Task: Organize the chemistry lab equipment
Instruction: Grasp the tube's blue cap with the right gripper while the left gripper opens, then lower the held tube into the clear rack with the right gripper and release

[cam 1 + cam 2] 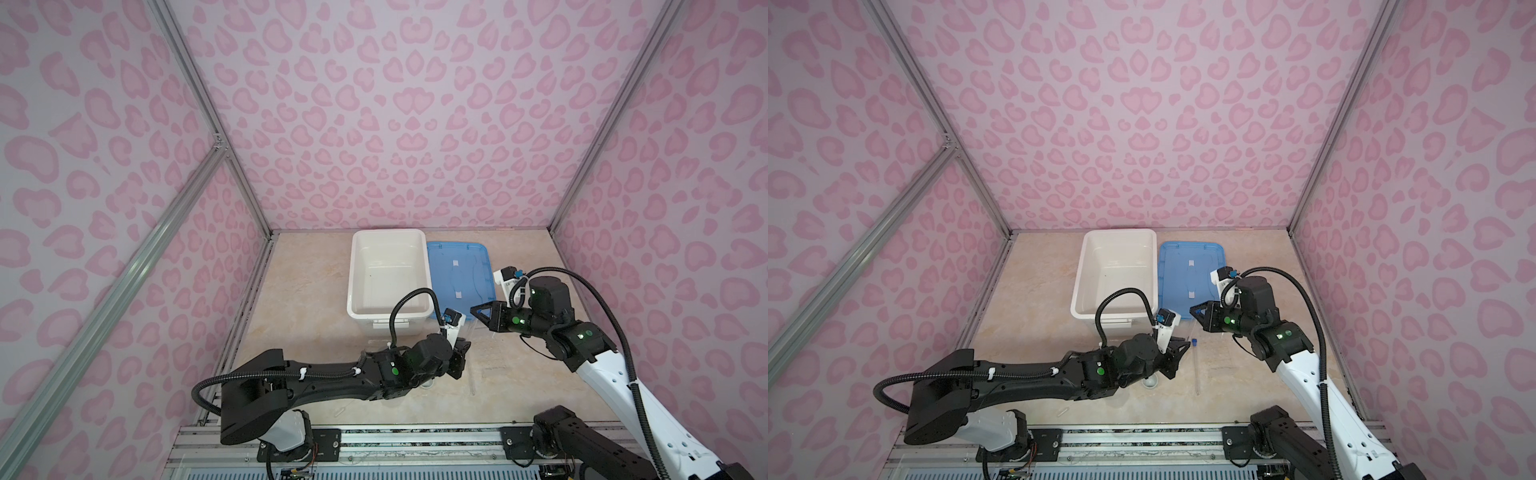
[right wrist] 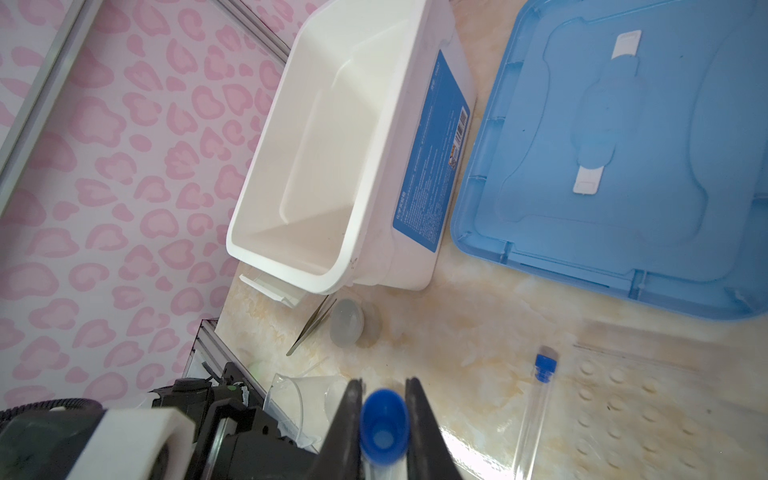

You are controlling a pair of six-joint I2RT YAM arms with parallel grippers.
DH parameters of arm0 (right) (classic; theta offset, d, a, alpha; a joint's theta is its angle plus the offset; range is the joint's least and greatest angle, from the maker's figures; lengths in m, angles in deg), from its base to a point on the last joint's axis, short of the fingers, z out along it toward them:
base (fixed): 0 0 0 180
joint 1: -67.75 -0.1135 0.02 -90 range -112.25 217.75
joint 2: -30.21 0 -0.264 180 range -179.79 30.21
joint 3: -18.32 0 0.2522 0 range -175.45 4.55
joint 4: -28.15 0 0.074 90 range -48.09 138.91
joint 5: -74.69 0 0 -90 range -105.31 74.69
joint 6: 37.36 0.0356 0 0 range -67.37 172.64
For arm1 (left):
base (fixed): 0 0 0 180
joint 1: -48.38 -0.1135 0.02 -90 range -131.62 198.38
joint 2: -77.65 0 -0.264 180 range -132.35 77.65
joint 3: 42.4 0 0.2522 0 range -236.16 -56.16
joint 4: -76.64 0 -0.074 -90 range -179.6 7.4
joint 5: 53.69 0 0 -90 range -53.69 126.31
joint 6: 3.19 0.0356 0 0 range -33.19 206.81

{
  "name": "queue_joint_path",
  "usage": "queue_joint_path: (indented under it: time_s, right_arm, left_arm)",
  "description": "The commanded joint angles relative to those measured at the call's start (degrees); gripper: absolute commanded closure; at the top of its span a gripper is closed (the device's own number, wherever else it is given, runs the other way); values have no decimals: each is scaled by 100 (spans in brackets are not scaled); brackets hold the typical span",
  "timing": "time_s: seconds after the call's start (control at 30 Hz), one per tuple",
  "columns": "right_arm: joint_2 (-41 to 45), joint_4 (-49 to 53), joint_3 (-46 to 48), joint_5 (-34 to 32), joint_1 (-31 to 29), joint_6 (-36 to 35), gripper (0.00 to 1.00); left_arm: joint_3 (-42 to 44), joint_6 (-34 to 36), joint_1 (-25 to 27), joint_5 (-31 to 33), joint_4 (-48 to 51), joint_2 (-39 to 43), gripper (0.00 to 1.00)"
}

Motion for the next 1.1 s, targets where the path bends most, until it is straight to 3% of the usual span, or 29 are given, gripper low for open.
queue_joint_path:
  time_s: [0.0, 0.07, 0.13, 0.4, 0.63, 0.97, 1.07]
  right_arm:
    - [67, -39, 49, -138, -6, -132, 84]
    - [209, -23, 115, -390, -34, -303, 84]
    - [401, -25, 209, -646, -71, -534, 84]
    - [1253, -42, 619, -1978, -315, -1042, 86]
    - [2201, -325, 1299, -3478, -894, -1161, 86]
    - [3219, -387, 1971, -5132, -1091, -872, 86]
    - [3376, -519, 2147, -5299, -1096, -872, 87]
  left_arm:
    - [-75, -13, -1, 59, -126, 12, 46]
    - [-75, -103, -1, 32, -129, 41, 20]
    - [-60, -191, 5, -60, -170, 91, 6]
    - [19, -458, 10, -356, -256, 288, 2]
    - [179, -1466, 17, -354, -84, 432, 3]
    - [36, -1567, 46, -380, -23, 172, 3]
    - [60, -1568, 44, -365, -53, 172, 3]
